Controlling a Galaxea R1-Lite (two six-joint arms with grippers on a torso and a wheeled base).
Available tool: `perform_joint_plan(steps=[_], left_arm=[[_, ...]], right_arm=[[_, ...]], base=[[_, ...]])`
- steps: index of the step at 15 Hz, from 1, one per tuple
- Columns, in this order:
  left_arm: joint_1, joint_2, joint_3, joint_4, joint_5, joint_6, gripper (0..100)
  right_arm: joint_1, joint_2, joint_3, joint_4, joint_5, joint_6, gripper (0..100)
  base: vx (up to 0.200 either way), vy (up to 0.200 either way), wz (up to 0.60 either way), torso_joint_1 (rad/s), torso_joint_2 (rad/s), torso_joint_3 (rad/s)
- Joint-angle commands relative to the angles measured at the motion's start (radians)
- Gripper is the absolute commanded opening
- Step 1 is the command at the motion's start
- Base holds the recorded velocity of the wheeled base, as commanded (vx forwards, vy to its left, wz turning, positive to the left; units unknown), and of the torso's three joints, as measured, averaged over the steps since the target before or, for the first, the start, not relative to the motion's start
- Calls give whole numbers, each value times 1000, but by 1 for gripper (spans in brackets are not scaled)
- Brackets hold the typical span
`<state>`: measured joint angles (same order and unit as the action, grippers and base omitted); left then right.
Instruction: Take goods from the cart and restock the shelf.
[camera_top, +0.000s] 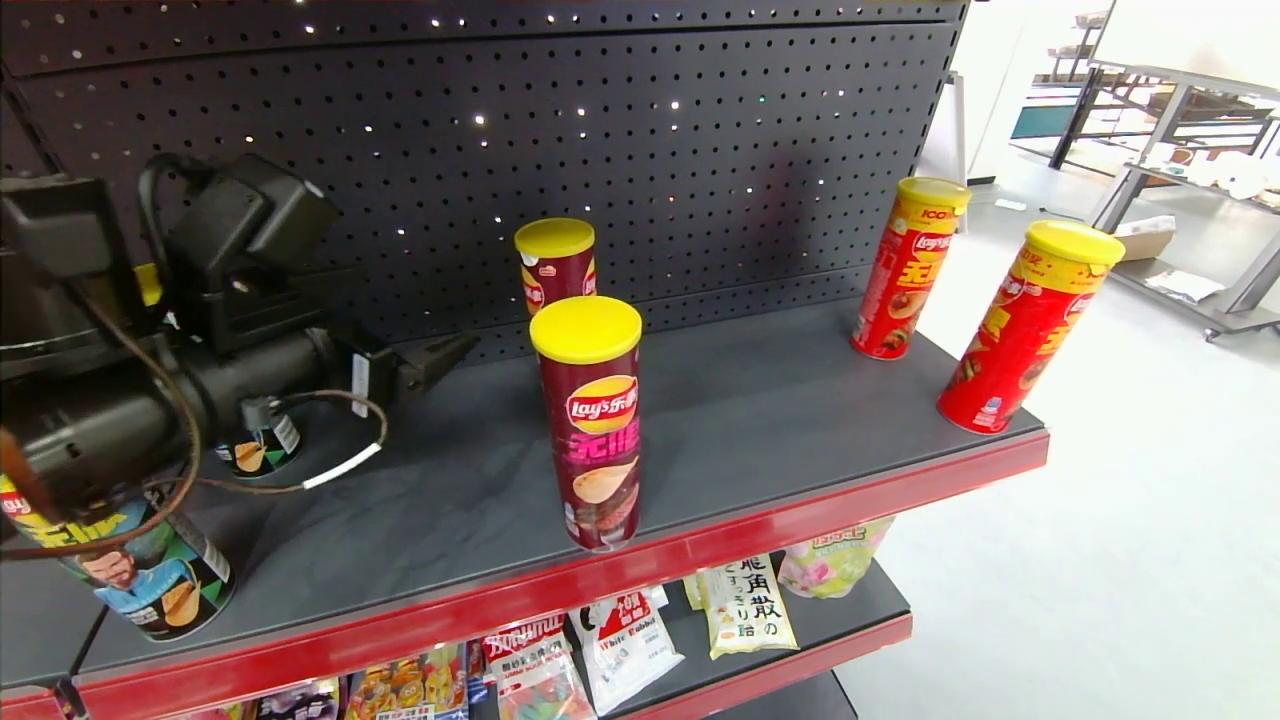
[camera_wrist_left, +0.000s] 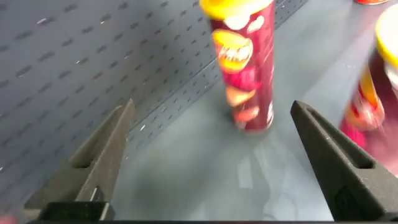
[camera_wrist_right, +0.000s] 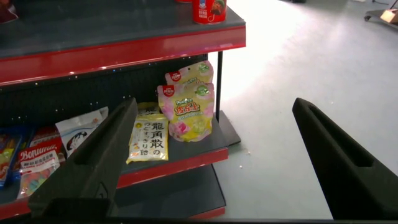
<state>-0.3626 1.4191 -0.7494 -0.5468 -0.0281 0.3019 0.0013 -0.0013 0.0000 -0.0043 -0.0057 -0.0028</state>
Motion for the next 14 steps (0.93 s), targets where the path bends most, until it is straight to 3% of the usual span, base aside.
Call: perform_joint_plan(steps=[1, 4, 7, 8, 11, 12, 13, 14], left_arm=[[40, -289, 102, 133, -29, -3, 100], [53, -625, 127, 476, -56, -15, 100], [59, -979, 131, 857, -46, -181, 100], [60, -1069, 151, 936, -32, -214, 100], [62, -1253, 235, 1015, 43, -276, 100], [62, -1253, 235, 1015, 43, -276, 100], [62, -1353, 312, 1012, 50, -303, 100], [59, -1416, 360, 1012, 48, -308, 100]], right_arm=[[0, 1, 0, 0, 0, 0, 100], [0, 1, 0, 0, 0, 0, 100], [0, 1, 0, 0, 1, 0, 100], [0, 1, 0, 0, 0, 0, 100], [0, 1, 0, 0, 0, 0, 100], [0, 1, 0, 0, 0, 0, 100], [0, 1, 0, 0, 0, 0, 100], [0, 1, 0, 0, 0, 0, 100]], base=[[0, 0, 0, 0, 0, 0], [0, 0, 0, 0, 0, 0], [0, 0, 0, 0, 0, 0], [0, 0, 0, 0, 0, 0], [0, 0, 0, 0, 0, 0], [0, 0, 0, 0, 0, 0], [0, 0, 0, 0, 0, 0], [0, 0, 0, 0, 0, 0]])
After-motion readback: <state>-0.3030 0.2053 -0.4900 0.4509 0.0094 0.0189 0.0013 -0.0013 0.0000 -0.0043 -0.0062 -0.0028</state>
